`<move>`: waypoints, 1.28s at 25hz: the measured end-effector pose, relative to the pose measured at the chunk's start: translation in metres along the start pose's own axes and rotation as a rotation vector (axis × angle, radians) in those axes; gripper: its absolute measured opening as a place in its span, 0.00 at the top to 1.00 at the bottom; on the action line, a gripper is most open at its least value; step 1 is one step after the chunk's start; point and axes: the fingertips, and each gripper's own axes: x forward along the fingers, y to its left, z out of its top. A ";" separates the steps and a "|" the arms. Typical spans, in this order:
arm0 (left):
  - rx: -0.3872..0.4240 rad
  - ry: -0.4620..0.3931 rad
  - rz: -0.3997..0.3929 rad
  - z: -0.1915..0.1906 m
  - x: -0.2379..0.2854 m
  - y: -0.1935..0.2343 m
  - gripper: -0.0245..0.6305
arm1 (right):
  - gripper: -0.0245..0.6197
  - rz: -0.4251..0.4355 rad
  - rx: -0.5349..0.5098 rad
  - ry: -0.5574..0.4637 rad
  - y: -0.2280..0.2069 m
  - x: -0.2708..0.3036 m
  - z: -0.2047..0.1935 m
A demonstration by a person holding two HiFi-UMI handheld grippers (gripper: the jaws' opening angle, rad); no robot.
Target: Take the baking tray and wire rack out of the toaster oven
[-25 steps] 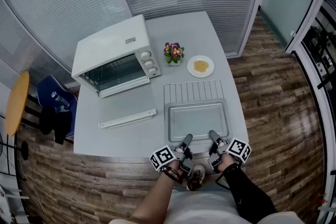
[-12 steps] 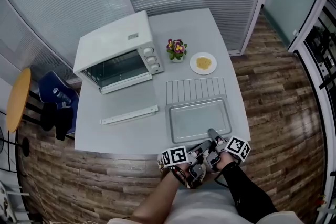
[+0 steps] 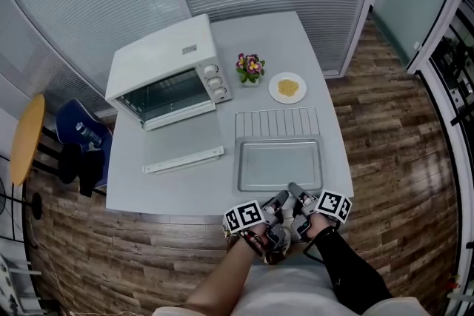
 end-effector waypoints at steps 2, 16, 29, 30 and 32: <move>-0.007 -0.010 0.004 0.001 0.002 0.001 0.84 | 0.77 0.001 -0.006 0.020 0.000 -0.001 -0.003; -0.015 -0.032 0.042 0.006 0.010 0.005 0.86 | 0.86 -0.024 -0.005 0.030 -0.008 -0.017 -0.003; 0.064 0.104 0.054 -0.017 0.004 0.003 0.81 | 0.83 -0.152 -0.056 0.098 -0.022 -0.010 -0.009; 0.067 0.105 0.052 -0.017 0.004 0.002 0.81 | 0.82 -0.163 -0.063 0.101 -0.022 -0.011 -0.009; 0.073 0.109 0.049 -0.018 0.003 0.000 0.81 | 0.78 -0.181 -0.065 0.102 -0.023 -0.015 -0.010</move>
